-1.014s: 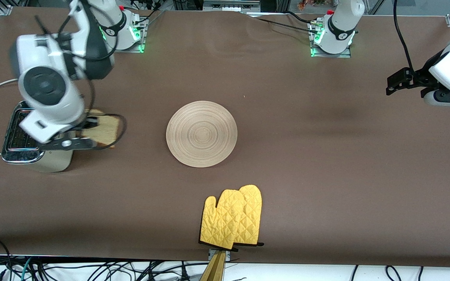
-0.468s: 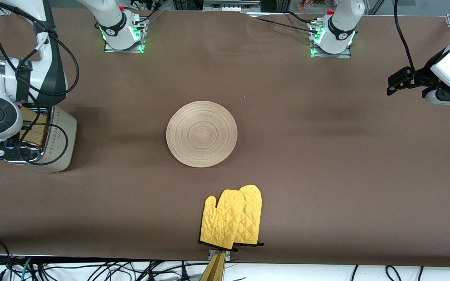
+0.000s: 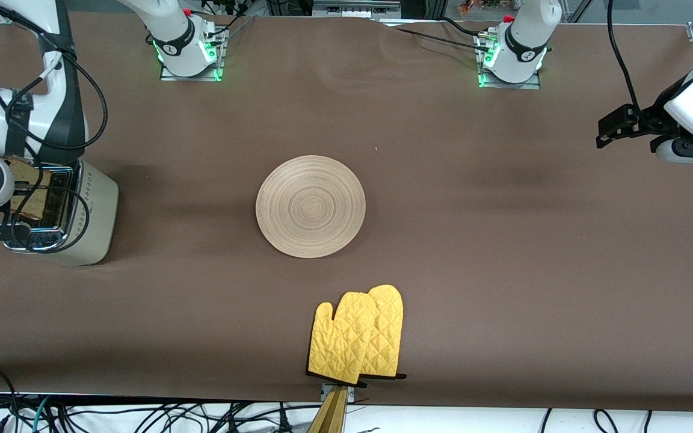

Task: Move plate and put bread in toaster
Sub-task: 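Lift the bread with the right gripper and carry it over the toaster, then lower the bread into a toaster slot and open the right gripper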

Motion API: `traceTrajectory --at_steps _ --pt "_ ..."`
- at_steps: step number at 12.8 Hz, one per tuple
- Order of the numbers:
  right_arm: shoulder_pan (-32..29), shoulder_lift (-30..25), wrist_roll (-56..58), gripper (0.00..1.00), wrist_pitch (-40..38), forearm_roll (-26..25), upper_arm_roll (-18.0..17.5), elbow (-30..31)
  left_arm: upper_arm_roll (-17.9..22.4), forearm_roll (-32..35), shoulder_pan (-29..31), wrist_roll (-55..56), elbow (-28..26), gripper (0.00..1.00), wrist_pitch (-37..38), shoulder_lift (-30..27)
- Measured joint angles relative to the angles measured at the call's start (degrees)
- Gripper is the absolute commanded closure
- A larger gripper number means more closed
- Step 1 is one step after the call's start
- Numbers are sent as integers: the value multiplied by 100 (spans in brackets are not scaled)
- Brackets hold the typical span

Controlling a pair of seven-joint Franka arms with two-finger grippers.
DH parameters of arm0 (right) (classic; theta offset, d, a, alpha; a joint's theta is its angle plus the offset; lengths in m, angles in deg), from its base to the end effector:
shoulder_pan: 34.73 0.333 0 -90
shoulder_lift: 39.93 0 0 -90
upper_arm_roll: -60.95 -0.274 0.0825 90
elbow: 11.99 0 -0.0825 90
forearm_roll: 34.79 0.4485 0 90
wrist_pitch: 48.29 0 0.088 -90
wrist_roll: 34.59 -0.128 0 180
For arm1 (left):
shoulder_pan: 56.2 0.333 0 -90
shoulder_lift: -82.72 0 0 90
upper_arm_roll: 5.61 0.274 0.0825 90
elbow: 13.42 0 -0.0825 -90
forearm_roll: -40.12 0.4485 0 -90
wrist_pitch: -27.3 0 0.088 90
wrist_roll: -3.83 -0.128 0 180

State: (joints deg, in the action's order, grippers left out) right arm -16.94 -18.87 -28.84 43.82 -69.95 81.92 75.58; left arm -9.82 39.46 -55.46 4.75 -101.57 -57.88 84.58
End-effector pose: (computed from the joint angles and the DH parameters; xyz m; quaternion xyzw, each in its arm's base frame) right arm 0.6786 -0.0872 0.3919 0.9218 0.0739 -0.1530 0.3485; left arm 0.6156 -0.0383 0.5517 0.9988 -0.0225 -0.0423 0.0053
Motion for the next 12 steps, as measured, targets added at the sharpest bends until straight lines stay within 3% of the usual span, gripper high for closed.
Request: traceTrajectory --at_steps 11,12 --pt "-52 408 63 100 249 -8 3 5 0 0 0 0 3 0 -7 5" --pt "-52 458 63 81 313 -8 3 5 0 0 0 0 3 0 -7 7"
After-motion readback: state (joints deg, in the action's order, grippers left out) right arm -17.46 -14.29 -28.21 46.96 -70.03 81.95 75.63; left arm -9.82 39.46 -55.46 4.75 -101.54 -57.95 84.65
